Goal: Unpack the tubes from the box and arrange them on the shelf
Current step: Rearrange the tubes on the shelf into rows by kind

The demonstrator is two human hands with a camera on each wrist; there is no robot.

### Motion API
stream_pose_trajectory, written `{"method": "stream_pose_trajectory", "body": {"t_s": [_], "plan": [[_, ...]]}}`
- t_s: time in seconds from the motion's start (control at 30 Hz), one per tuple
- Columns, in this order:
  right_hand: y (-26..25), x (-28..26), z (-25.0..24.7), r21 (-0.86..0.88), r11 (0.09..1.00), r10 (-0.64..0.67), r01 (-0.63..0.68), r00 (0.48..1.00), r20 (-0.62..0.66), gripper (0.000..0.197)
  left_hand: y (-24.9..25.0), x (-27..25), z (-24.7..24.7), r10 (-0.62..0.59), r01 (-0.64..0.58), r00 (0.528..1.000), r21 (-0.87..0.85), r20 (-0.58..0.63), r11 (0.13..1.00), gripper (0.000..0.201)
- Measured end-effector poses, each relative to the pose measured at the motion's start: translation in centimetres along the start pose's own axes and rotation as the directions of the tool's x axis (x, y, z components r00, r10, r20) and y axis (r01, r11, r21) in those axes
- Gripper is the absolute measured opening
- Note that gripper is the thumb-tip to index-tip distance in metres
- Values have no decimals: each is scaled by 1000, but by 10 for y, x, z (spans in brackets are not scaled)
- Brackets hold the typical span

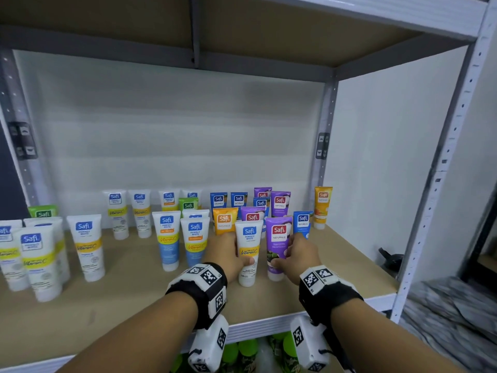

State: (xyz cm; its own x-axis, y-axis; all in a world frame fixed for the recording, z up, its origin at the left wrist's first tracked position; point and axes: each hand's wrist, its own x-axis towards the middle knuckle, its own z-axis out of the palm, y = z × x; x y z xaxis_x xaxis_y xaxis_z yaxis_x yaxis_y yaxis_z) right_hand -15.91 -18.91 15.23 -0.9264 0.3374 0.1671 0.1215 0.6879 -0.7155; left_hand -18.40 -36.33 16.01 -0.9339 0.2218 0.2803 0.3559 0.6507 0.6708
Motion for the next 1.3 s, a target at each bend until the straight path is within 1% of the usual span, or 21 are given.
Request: {"method": "stream_pose_trajectory", "body": {"t_s": [0.17,0.27,0.47,0.67,0.9,1.3], "plan": [[-4,16,2,-62,998,28,-29,999,-27,55,-3,12,6,0,0,1000,-4,14,1000,46],[-6,27,6,-81,995,48,-51,998,-37,55,-6,18,9,3,-4,1000,22,13,1000,46],[-8,46,12,-139,986,82,-88,996,-44,59,-9,25,13,-3,2,1000,55,21,999,44],[-10,55,15,-142,985,90,-96,995,-45,60,-12,27,14,-5,4,1000,76,15,997,43],[-12,60,18,-173,978,104,-112,993,-54,60,-16,29,16,-10,9,1000,42,27,999,42],[-14,61,18,-148,981,118,-125,992,-54,63,-20,34,19,0,-1,1000,61,25,998,43]]}}
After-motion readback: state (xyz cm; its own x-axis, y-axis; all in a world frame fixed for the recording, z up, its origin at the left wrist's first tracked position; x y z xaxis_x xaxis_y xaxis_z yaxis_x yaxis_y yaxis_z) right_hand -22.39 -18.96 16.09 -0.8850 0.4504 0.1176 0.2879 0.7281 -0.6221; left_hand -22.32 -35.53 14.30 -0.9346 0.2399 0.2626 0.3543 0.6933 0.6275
